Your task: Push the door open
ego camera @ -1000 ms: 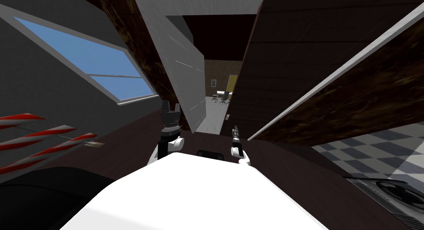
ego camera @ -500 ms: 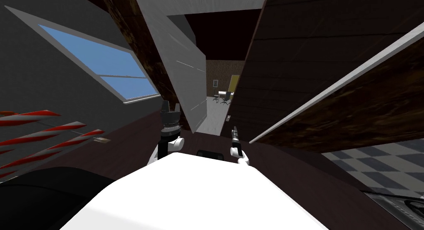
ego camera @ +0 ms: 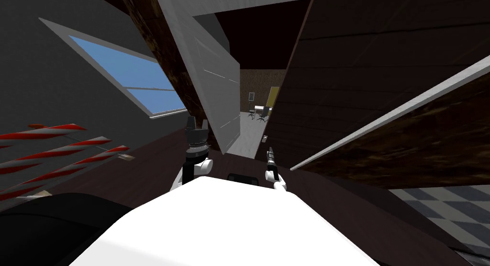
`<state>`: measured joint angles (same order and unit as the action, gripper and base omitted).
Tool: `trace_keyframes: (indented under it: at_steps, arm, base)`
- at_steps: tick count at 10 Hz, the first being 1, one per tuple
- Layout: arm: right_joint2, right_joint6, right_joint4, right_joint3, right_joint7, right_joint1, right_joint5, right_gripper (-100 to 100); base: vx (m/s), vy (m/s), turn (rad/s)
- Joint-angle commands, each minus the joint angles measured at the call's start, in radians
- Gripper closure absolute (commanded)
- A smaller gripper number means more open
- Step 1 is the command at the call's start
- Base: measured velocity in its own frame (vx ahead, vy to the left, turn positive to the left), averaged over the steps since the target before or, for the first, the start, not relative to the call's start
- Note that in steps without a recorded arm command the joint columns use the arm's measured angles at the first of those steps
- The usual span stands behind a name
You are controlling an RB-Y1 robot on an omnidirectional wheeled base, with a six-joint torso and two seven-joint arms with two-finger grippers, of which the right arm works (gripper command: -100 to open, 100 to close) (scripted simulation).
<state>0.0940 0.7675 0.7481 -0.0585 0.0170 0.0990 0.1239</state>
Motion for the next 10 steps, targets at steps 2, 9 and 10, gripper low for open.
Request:
trace_keyframes:
  at_steps: [2,9,10]
  arm:
    - [-0.006,0.009,-0.055,0.001,0.001,0.021,0.007,-100]
    - [-0.002,0.022,-0.095,-0.006,0.0,0.035,0.013,-100]
    - [-0.002,0.024,-0.098,-0.008,0.001,0.035,0.014,-100]
  base:
    - [0.072,-0.067,0.115]
    - [0.12,-0.039,0.043]
    - [0.22,-0.04,0.029]
